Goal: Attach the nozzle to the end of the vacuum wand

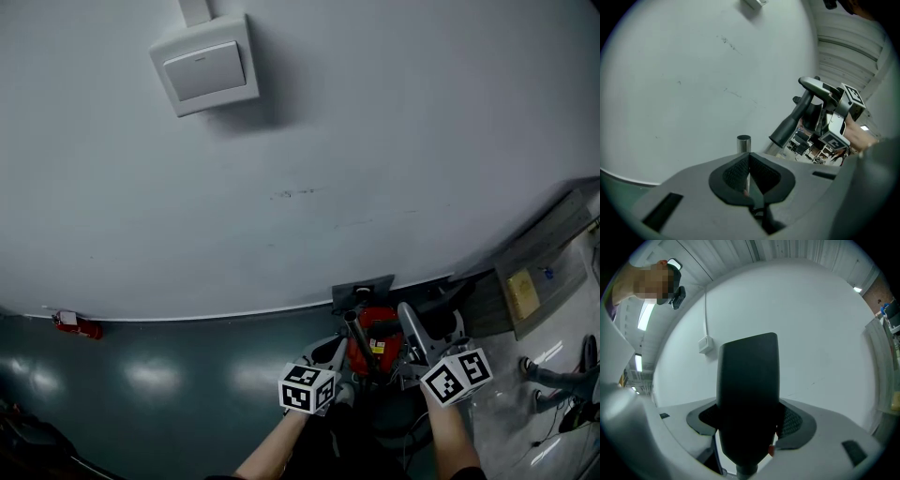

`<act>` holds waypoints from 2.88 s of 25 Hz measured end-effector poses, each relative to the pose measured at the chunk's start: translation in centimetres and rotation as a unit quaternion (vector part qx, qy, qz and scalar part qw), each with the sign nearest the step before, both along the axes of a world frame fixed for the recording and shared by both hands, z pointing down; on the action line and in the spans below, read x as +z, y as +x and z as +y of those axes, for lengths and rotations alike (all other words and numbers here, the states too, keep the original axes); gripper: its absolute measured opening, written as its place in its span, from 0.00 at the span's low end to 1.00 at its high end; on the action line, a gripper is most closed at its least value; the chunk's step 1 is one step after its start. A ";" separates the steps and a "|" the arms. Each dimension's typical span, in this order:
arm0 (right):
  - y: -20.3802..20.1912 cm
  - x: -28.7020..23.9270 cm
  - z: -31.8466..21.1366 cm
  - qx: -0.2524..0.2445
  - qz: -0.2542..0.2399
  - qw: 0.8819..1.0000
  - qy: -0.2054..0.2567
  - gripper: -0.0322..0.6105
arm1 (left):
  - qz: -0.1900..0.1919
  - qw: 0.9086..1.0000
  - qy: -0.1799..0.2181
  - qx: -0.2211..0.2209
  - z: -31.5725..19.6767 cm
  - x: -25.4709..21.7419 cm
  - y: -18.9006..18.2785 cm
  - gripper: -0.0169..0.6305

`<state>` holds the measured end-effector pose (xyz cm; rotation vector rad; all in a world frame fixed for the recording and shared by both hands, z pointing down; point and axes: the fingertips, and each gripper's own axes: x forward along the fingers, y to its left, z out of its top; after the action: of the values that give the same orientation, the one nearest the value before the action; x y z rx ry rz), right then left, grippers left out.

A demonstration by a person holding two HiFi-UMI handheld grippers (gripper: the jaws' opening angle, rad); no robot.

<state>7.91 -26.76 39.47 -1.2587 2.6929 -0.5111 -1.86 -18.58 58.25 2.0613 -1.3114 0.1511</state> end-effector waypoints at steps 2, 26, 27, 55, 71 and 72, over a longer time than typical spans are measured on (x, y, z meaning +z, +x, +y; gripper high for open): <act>-0.6 0.1 -0.5 -0.008 0.000 1.000 0.002 0.58 | 0.015 1.000 -0.002 -0.011 -0.5 0.9 0.1 0.03; -6.9 0.5 -3.4 -0.073 0.032 0.997 -0.005 0.58 | 0.040 0.998 -0.026 -0.034 -4.0 6.5 2.8 0.29; -7.1 0.6 -3.5 -0.076 0.033 0.997 -0.006 0.58 | 0.040 0.998 -0.024 -0.033 -4.1 6.5 2.8 0.29; -13.5 3.4 -3.1 -0.151 0.152 0.977 0.016 0.58 | -0.002 1.000 -0.018 -0.008 -4.7 6.7 3.0 0.24; -16.7 5.0 -2.7 -0.216 0.210 0.954 0.004 0.58 | -0.020 1.000 -0.021 -0.006 -4.6 7.0 2.8 0.24; -17.3 5.0 -2.2 -0.226 0.222 0.948 0.015 0.58 | -0.022 0.999 -0.022 -0.007 -4.6 7.0 2.8 0.24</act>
<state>-9.38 -28.96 44.48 -0.8153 3.3786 -0.2431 0.90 -23.15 65.26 2.0219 -1.3367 0.2191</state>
